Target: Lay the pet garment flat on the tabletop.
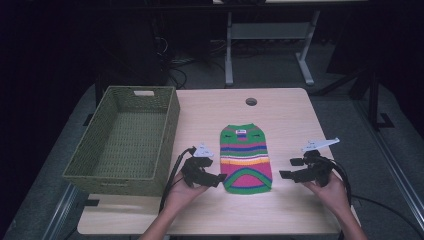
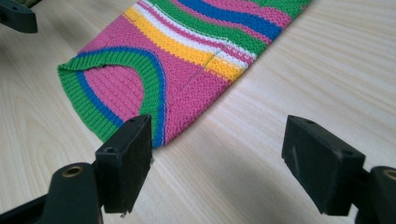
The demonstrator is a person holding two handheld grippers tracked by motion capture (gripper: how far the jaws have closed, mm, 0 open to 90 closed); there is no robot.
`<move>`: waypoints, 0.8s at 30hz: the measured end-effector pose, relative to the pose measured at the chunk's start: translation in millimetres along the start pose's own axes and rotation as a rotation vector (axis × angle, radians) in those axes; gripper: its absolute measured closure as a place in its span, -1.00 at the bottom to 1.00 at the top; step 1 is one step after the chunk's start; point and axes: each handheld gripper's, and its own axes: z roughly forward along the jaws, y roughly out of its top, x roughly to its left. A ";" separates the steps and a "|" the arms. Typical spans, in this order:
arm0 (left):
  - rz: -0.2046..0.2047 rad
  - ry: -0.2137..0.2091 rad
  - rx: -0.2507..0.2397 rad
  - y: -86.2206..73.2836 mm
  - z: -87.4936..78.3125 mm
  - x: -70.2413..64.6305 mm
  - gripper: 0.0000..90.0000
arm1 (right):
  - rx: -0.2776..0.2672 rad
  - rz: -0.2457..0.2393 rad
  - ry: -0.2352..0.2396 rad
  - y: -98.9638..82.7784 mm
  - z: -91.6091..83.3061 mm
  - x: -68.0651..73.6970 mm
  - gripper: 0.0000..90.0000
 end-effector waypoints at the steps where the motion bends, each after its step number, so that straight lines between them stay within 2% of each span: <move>1: -0.001 -0.001 -0.001 -0.8 -0.4 -0.3 -0.45 | -0.005 -0.007 -0.001 -1.9 -0.4 -1.0 -0.47; 14: 0.007 0.002 0.007 -10.0 -5.3 -4.5 -0.46 | -0.003 0.017 -0.008 -21.1 -9.8 -3.0 -0.47; 24: 0.013 0.003 -0.007 -13.9 -10.6 -8.3 -0.46 | -0.004 0.005 -0.018 -28.7 -12.5 0.7 -0.47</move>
